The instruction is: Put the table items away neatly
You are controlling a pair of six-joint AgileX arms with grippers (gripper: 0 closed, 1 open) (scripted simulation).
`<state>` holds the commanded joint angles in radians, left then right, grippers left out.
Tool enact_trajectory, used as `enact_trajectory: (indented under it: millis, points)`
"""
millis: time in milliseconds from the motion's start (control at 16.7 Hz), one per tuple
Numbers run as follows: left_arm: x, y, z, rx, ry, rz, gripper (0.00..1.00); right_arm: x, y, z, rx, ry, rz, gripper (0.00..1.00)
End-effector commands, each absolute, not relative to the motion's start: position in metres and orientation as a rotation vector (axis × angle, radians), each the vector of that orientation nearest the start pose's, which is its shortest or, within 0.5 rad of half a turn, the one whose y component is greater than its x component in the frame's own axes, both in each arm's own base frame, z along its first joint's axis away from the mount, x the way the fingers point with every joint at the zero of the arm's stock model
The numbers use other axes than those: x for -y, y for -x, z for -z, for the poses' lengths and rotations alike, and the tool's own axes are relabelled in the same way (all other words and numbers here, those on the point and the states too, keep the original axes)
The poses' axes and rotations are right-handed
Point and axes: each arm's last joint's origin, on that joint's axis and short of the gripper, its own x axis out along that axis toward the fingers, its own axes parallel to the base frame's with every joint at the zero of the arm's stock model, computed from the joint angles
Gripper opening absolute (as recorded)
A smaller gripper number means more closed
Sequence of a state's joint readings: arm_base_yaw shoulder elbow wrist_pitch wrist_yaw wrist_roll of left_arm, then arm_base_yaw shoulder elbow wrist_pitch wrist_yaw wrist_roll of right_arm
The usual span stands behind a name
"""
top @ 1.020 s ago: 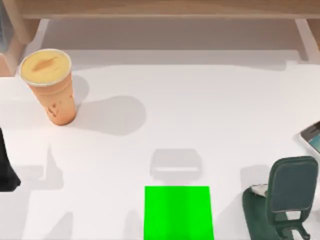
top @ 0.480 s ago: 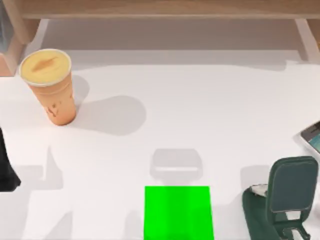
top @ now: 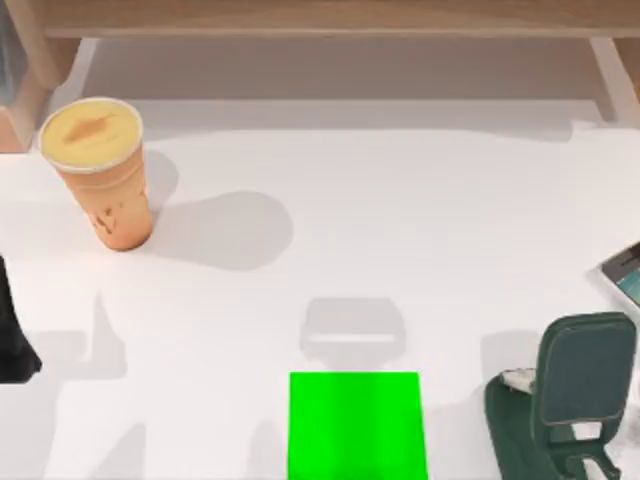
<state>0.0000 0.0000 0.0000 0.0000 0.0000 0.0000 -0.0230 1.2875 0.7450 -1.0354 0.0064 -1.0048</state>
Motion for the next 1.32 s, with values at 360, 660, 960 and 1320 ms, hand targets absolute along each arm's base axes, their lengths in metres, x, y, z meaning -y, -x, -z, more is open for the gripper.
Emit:
enact_trajectory:
  millis: [360, 660, 960, 1320]
  points:
    - [0.001, -0.106, -0.160, 0.000, 0.000, 0.000, 1.00, 0.004, -0.196, -0.145, -1.435, 0.767, -0.758, 1.00]
    - [0.001, -0.106, -0.160, 0.000, 0.000, 0.000, 1.00, 0.005, -0.193, -0.114, -1.428, 0.769, -0.754, 1.00]
    - [0.001, -0.106, -0.160, 0.000, 0.000, 0.000, 1.00, 0.005, -0.191, -0.103, -1.435, 0.767, -0.758, 1.00]
    - [0.001, -0.106, -0.160, 0.000, 0.000, 0.000, 1.00, 0.005, -0.191, -0.103, -1.435, 0.767, -0.758, 0.70]
